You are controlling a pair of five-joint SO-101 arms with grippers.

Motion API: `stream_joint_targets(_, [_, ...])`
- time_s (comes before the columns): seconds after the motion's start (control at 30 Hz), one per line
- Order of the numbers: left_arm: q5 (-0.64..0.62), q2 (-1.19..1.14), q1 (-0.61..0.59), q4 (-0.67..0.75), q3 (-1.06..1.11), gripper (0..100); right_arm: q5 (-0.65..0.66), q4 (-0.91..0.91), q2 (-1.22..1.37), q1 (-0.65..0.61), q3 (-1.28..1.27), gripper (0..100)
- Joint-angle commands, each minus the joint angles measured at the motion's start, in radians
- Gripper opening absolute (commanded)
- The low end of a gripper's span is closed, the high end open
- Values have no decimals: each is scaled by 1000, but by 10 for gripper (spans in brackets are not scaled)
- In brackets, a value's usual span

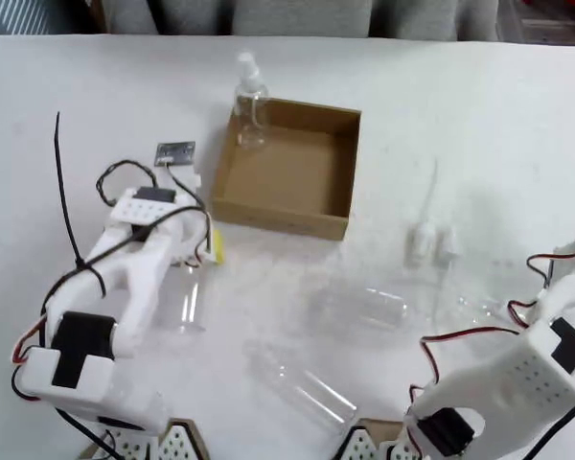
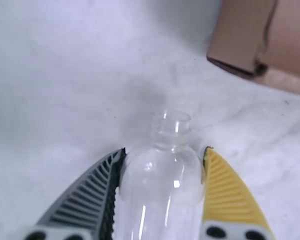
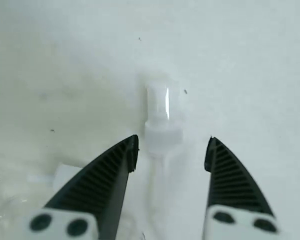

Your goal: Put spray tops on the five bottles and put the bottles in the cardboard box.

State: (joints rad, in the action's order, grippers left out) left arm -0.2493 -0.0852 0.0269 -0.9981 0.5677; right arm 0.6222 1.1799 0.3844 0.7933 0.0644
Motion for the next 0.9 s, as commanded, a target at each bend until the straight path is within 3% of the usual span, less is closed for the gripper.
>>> stream_joint_targets(0.0, [11,8,-16,15,-2,57,-2,-25,-54,-13,-5,188])
stream_joint_targets(0.87, [11,8,-16,15,-2,57,32,-81,62,-13,3,187])
